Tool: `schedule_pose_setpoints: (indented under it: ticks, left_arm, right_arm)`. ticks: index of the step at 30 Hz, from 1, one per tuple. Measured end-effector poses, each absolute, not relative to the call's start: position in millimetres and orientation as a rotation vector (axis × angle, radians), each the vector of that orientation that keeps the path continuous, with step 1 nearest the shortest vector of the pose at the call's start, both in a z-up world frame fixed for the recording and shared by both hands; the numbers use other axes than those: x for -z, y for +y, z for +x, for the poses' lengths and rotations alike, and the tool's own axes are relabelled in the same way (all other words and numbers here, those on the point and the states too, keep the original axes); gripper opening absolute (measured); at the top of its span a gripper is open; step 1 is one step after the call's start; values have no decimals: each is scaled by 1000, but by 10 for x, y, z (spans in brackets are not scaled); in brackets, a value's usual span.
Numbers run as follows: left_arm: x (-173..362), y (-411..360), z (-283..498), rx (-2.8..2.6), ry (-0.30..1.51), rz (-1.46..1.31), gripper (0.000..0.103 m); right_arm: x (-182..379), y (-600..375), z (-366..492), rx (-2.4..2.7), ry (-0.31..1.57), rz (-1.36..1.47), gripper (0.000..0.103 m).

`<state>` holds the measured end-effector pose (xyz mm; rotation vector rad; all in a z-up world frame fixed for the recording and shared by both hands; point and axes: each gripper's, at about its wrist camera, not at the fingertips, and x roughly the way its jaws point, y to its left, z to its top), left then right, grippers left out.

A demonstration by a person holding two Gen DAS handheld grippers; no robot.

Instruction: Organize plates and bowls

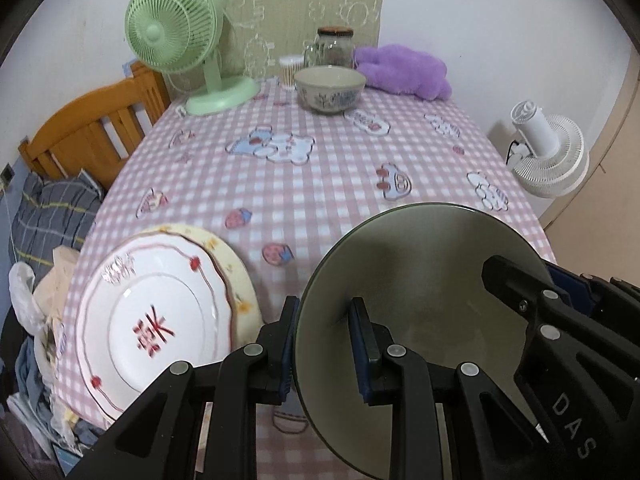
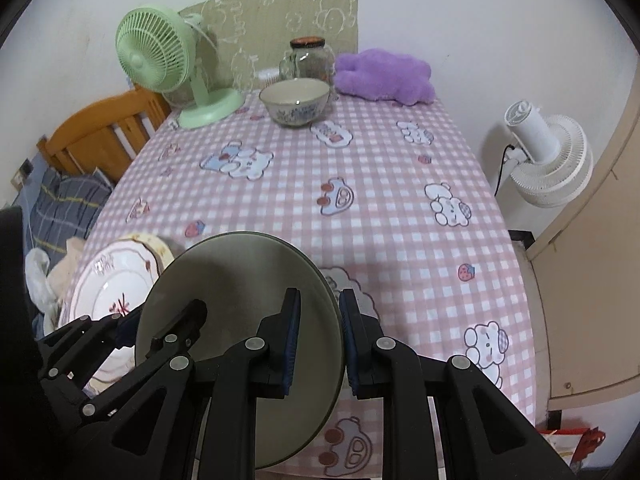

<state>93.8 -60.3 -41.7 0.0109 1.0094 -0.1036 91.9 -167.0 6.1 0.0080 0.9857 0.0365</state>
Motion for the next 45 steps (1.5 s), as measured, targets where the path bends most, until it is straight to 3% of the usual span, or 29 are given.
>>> schedule_pose_setpoints:
  ticks: [35, 39, 41, 43, 45]
  left_arm:
    - [756, -592, 1015, 39, 1055, -2, 23]
    - [762, -547, 1038, 104, 1070, -30, 37]
    - [758, -535, 1048, 125, 1081, -24, 42]
    - [732, -507, 1063, 149, 1082, -23, 48]
    - [684, -450, 1069, 165, 1077, -24, 61]
  right_arm:
    - [372, -1675, 1072, -82, 1055, -42, 23]
    - [366, -1630, 1068, -58, 1043, -42, 23]
    - [363, -1616, 1077, -44, 1049, -41, 28]
    - [364, -1602, 1088, -44, 1069, -22, 53]
    - [324, -1556, 1065, -16, 1061, -21, 69]
